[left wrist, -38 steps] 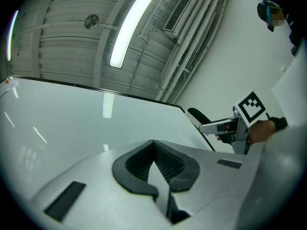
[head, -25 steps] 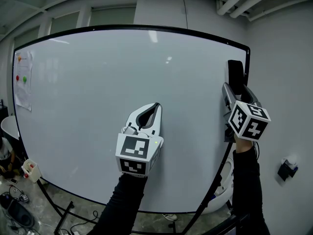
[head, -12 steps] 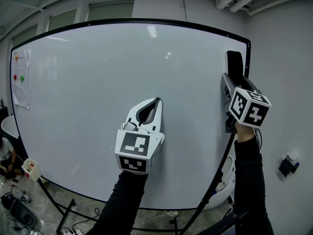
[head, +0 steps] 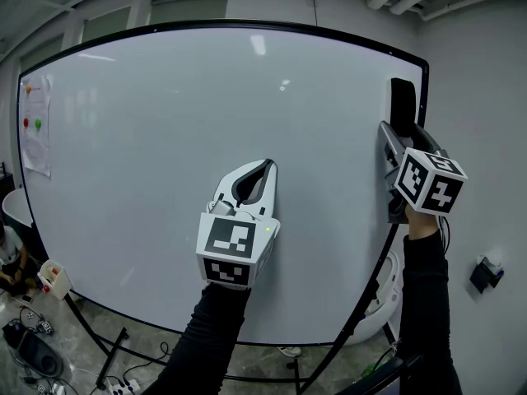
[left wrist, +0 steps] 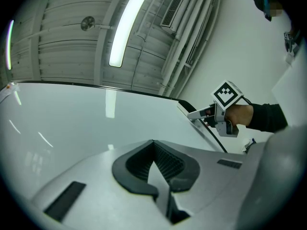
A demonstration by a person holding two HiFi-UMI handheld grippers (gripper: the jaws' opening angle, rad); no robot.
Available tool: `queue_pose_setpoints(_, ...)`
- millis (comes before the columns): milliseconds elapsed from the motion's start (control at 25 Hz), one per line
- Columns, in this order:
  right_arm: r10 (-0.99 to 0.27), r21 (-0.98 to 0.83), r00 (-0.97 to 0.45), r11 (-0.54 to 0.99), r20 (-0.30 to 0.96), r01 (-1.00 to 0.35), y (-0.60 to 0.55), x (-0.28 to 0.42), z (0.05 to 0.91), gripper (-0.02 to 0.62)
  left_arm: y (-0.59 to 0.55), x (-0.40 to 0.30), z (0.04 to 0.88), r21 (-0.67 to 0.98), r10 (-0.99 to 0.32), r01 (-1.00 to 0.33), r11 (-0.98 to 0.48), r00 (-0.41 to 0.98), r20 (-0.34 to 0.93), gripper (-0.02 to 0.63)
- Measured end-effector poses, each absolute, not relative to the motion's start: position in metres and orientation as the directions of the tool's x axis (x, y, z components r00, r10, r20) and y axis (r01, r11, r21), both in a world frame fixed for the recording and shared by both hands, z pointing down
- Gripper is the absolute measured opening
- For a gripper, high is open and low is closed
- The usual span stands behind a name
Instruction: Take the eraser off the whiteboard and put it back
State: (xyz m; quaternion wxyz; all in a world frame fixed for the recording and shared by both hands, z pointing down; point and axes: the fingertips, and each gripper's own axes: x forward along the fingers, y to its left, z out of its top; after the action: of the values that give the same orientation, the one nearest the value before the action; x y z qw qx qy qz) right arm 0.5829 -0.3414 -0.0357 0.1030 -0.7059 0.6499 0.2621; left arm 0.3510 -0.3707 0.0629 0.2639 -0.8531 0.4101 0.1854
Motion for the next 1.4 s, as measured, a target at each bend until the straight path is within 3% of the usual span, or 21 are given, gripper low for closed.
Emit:
queue_pose_setpoints(360,-0.849,0.177,0.005,-0.116,-0.528,-0.977,-0.307,0.567,-0.016,0.276,-0.365,0.344,0.068,-0.29,-0.598,-0.789,-0.541,0.604,-0.527,0.005)
queue_pose_setpoints(640,-0.877,0.125,-0.006,-0.062,-0.48,-0.99,-0.294,0.557,0.037,0.273,-0.359,0.345,0.08,-0.298,-0.592,-0.771,-0.562,0.627,-0.507,0.005)
queue_pose_setpoints(920,-0.886,0.109,0.023,-0.082,-0.462,-0.991,-0.278,0.554,0.077,0.136,-0.351,0.349,0.1,-0.294,-0.586,-0.75,-0.593,0.652,-0.481,0.005)
queue_pose_setpoints(1400,-0.919,0.078,0.02,-0.055,-0.395,-0.995,-0.271,0.542,0.135,0.012,-0.344,0.347,0.147,-0.275,-0.602,-0.725,-0.631,0.682,-0.416,0.005)
